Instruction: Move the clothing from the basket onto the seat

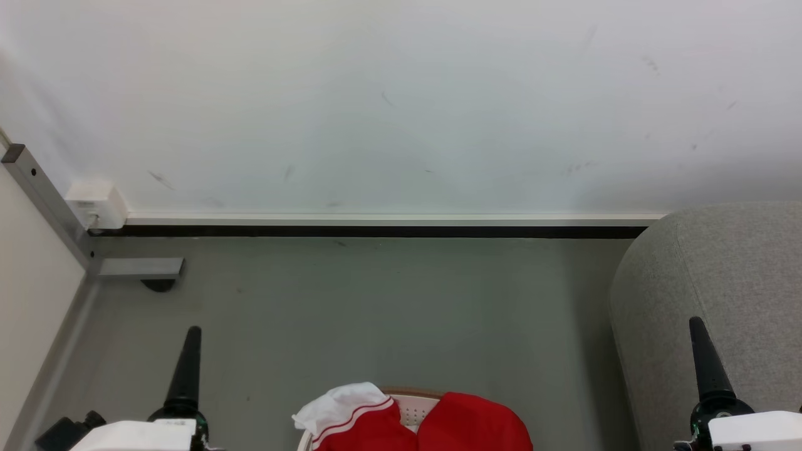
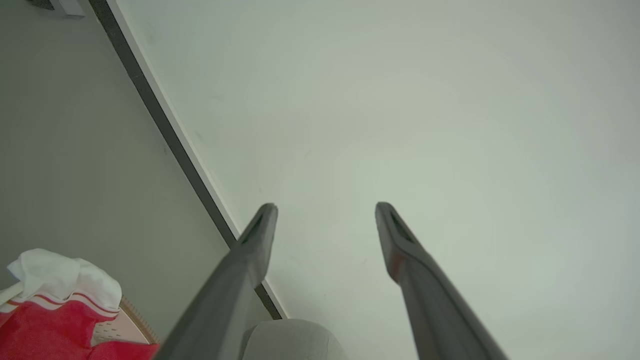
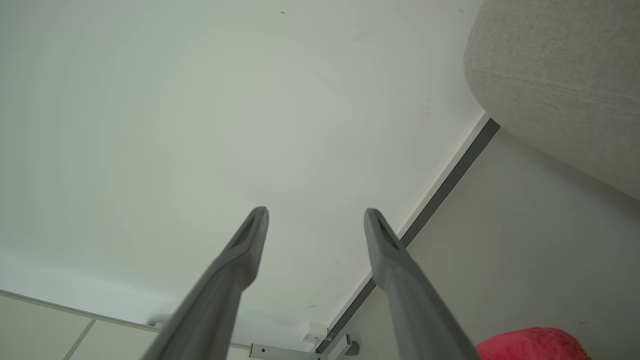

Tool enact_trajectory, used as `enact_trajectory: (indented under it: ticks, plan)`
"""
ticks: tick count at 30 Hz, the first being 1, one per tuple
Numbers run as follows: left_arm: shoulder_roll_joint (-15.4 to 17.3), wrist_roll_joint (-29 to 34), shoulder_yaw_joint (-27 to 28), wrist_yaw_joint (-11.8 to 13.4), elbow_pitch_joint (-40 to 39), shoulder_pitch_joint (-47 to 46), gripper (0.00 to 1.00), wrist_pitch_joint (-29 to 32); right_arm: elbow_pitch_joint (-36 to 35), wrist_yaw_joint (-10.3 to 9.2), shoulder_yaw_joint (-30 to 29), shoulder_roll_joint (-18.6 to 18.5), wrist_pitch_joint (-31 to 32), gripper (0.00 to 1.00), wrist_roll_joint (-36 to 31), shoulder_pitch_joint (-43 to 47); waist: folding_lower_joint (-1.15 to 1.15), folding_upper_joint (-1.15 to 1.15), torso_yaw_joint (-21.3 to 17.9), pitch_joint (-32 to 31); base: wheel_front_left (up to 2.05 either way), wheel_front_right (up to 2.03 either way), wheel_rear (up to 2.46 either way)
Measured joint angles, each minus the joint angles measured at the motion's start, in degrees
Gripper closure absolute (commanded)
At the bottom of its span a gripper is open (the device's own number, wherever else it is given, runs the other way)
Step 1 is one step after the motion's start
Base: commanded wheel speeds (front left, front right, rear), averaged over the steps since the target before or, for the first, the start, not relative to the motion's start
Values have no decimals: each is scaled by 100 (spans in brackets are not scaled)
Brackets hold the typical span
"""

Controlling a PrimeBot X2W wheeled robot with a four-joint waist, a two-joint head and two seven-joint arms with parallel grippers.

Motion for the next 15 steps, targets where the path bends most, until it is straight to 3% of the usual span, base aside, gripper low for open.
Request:
enact_trajectory:
  ticks: [15]
  plan:
    - [3, 1501, -110, 210, -254, 7, 0, -327, -168, 0, 361, -70, -335, 0, -1577, -3, 0, 0, 7, -4, 0, 0, 0]
